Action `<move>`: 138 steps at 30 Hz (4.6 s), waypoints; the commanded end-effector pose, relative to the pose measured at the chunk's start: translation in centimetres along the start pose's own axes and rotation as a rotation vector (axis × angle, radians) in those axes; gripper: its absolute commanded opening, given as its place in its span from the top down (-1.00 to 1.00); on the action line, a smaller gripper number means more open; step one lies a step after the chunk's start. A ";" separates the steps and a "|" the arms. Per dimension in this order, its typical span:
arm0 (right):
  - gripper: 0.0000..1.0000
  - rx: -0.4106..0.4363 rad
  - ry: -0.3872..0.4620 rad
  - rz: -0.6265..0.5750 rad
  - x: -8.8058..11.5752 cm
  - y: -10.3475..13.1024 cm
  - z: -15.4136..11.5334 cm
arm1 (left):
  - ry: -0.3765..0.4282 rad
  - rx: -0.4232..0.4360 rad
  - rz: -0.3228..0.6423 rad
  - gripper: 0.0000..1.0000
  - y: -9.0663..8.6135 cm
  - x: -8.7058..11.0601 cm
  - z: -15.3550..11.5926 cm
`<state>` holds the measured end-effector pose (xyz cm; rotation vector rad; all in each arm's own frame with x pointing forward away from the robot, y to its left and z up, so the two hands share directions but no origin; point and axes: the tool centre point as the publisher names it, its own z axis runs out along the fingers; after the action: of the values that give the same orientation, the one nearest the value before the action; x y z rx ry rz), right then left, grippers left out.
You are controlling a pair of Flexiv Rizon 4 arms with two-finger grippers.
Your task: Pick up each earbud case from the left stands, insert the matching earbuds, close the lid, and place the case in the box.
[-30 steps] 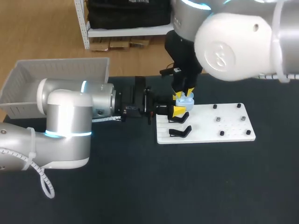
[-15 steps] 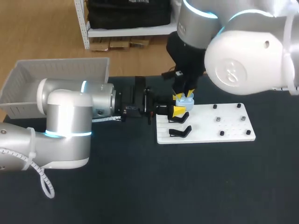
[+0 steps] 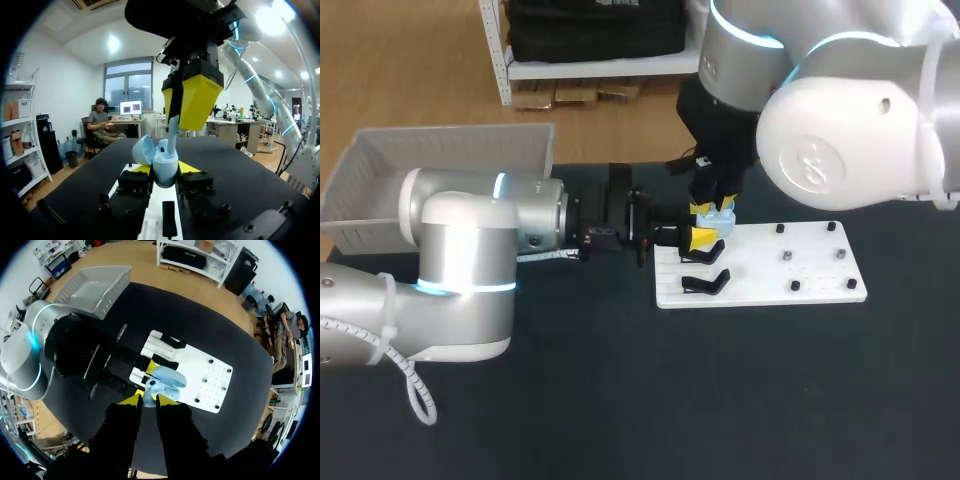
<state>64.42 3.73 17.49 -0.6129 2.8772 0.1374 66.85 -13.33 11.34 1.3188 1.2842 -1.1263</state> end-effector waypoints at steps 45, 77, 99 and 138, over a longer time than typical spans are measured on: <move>1.00 0.003 0.037 0.007 -0.7 -0.5 1.5 | -0.004 -0.003 0.002 1.00 0.0 0.1 0.0; 0.07 0.039 0.077 -0.033 -0.6 0.0 1.8 | -0.004 -0.003 0.002 1.00 0.0 0.1 0.0; -0.55 0.013 0.048 -0.010 -0.2 -0.1 -0.3 | -0.004 -0.003 0.002 1.00 0.0 0.1 0.0; -0.75 -0.001 0.101 0.186 0.8 -5.5 0.8 | -0.004 -0.003 0.002 1.00 0.0 0.1 0.0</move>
<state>65.92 -1.76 16.33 -0.3579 3.0224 0.1422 66.84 -13.30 11.33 1.3187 1.2828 -1.1272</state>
